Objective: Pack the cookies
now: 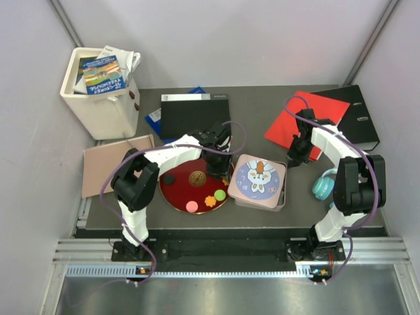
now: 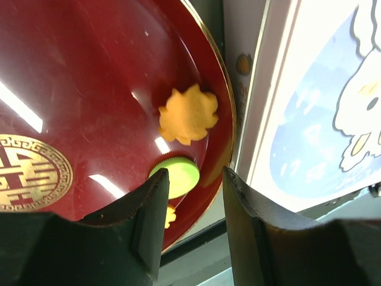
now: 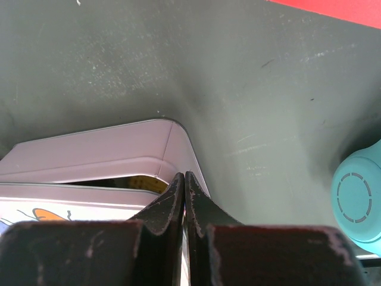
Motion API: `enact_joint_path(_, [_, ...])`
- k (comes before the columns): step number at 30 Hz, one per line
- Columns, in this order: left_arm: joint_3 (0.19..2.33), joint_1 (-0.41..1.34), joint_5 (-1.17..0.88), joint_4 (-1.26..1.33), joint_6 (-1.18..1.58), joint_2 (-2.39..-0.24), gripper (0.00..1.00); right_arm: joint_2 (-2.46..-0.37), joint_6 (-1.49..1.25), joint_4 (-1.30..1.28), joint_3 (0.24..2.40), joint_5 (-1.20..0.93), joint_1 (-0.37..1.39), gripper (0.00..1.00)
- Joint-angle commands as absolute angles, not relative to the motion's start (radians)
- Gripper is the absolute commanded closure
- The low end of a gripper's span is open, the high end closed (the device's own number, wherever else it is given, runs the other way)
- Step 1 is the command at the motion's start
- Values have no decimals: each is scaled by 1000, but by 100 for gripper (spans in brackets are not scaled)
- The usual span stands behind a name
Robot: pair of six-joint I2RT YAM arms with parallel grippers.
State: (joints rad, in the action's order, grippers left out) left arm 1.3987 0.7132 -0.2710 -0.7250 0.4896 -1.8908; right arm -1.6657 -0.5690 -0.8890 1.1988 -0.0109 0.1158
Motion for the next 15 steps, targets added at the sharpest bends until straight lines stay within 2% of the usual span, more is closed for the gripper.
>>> enact_joint_path(1, [1436,745,-233,-776,460,-1833,54,-1677,-575,-881,1249,-14,126,100])
enact_joint_path(15, [1509,834,-235,-770,479,-1882,55,-1674,-580,-881,1252,-37,126,100])
